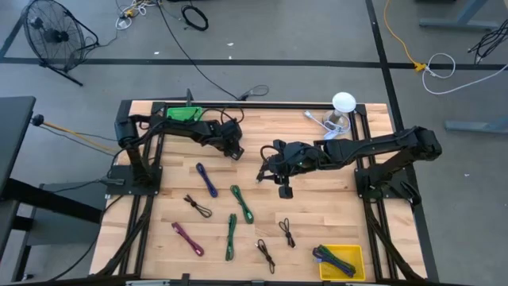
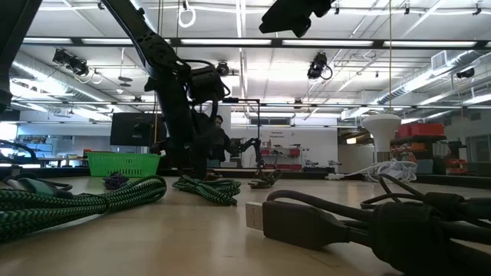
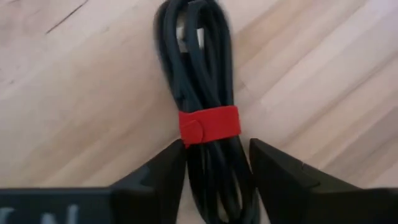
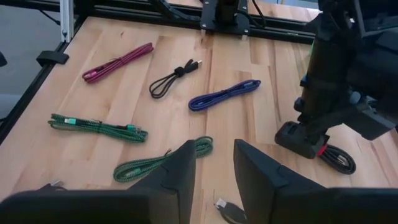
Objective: Pick & Place USB Port
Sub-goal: Put the black charger cable into the green bin
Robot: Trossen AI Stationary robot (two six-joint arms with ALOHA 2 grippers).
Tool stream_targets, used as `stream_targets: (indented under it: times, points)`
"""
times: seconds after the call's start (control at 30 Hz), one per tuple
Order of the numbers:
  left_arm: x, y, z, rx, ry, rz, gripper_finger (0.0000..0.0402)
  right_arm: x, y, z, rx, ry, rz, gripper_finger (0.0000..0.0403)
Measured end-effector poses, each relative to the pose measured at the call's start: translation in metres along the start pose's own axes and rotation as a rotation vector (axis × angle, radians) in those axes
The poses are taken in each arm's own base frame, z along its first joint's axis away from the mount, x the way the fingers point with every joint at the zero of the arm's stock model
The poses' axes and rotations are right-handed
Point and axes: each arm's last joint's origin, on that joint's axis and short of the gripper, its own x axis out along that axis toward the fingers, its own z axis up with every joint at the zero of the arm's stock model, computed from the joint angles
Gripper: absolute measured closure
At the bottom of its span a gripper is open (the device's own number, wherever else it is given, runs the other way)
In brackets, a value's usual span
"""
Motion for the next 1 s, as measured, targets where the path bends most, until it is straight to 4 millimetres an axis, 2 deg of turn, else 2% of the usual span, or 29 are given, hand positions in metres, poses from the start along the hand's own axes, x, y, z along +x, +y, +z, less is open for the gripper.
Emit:
stream_targets:
  times: [0.07,0.17,0.2,0.33,0.53,0.63,0.77,0.9,1.0]
  points:
    - [0.000,0.001,0.000,0.004,0.003,0.015,0.0261,0.000,0.000,0.000,0.000,0.000,0.000,0.0293]
    - [-0.002,0.001,0.000,0.045,0.004,0.004,0.0352,0.000,0.000,0.000,0.000,0.002,0.000,0.0293]
    - [-0.003,0.001,0.001,0.058,0.000,0.002,0.0360,0.000,0.000,0.000,0.000,0.002,0.000,0.0293]
    - [-0.011,-0.002,0.003,0.087,-0.012,0.003,0.0360,0.000,0.000,0.000,0.000,0.003,0.000,0.0293]
    - [-0.042,-0.009,0.017,0.174,-0.057,0.026,0.0360,0.000,0.000,-0.002,0.000,0.020,0.001,0.0293]
    - [-0.067,-0.015,0.023,0.264,-0.084,0.075,0.0360,0.000,0.000,-0.003,0.000,0.036,0.002,0.0293]
    - [-0.098,-0.016,0.025,0.371,-0.062,0.231,0.0360,0.000,0.000,-0.004,0.002,0.039,0.002,0.0293]
    - [-0.128,-0.009,0.025,0.423,-0.039,0.367,0.0360,0.000,0.000,-0.004,0.002,0.039,0.002,0.0293]
    - [-0.144,-0.001,0.021,0.425,-0.009,0.436,0.0360,0.000,0.000,-0.004,0.002,0.039,0.001,0.0293]
